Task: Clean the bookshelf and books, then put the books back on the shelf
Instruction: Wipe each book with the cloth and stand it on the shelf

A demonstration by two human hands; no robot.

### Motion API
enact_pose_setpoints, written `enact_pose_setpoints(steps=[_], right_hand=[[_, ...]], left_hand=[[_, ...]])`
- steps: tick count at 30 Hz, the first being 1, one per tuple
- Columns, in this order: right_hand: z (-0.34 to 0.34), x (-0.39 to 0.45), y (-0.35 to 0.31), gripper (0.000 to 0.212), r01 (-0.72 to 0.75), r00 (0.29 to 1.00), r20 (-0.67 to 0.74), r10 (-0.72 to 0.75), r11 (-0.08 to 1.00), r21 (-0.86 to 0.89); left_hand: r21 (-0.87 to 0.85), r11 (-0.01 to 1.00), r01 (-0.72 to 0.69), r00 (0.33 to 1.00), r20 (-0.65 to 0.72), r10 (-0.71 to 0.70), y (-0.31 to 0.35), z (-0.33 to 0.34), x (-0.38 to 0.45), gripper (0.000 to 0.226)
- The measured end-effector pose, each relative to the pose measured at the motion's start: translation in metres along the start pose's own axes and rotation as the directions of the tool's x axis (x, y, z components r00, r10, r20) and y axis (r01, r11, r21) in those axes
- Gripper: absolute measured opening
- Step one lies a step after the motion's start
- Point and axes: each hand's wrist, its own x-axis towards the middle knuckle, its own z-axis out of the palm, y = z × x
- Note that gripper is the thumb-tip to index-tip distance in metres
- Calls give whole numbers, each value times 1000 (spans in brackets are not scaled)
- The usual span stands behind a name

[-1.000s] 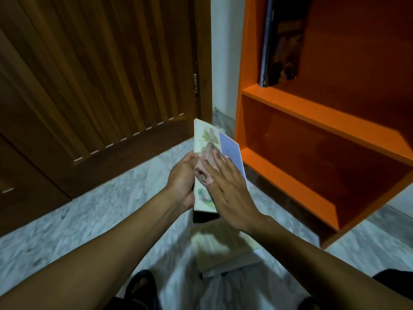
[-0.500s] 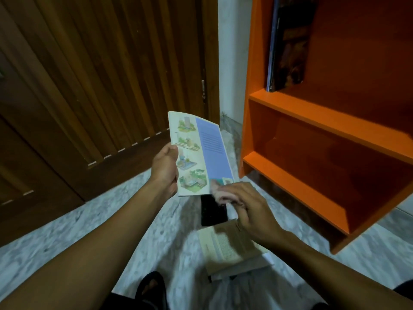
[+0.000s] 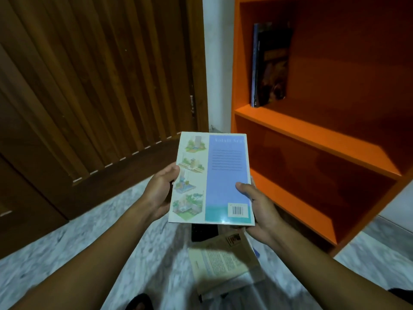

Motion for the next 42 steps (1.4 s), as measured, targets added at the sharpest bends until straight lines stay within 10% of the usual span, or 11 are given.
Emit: enact_pose_setpoints(steps=[6, 9, 13, 17, 23, 28, 30, 34, 37, 42], right_hand=[[12, -6, -17, 26, 267, 962, -7, -274, 943, -197], [22, -6, -9, 27, 455, 850, -25, -526, 758, -467], [29, -2, 16, 21, 536, 690, 196, -697, 311, -785], [23, -1, 34, 55, 488, 717, 360, -596, 61, -871], [8, 2, 17, 37, 577, 706, 401, -584, 144, -804], [6, 4, -27, 32, 458, 834, -99, -543, 780, -427], [1, 8, -48, 39, 448, 819, -214, -533, 826, -343], [-5, 17, -75, 36, 579, 583, 33, -812, 387, -718], [-5, 25, -69, 44, 456, 631, 361, -687, -48, -889], [-12, 23, -13, 46, 547, 722, 486, -492, -23, -837]], left_hand=[[639, 734, -228, 898, -154, 413, -10, 15, 1, 55], [486, 776, -402, 890, 5, 457, -10, 50, -16, 52], [198, 937, -287, 958, 88, 275, -21, 81, -21, 64], [83, 963, -256, 963, -69, 262, -26, 74, -15, 33], [-10, 979, -202, 975, -95, 200, -18, 54, -8, 29], [51, 984, -171, 980, -90, 175, -10, 32, -4, 28], [69, 986, -153, 986, -58, 157, -9, 21, -3, 30], [142, 982, -121, 991, 71, 112, -10, 12, -10, 31], [144, 983, -111, 981, 173, 85, -12, 17, -15, 36], [28, 991, -131, 980, 152, 126, -14, 23, -11, 36]])
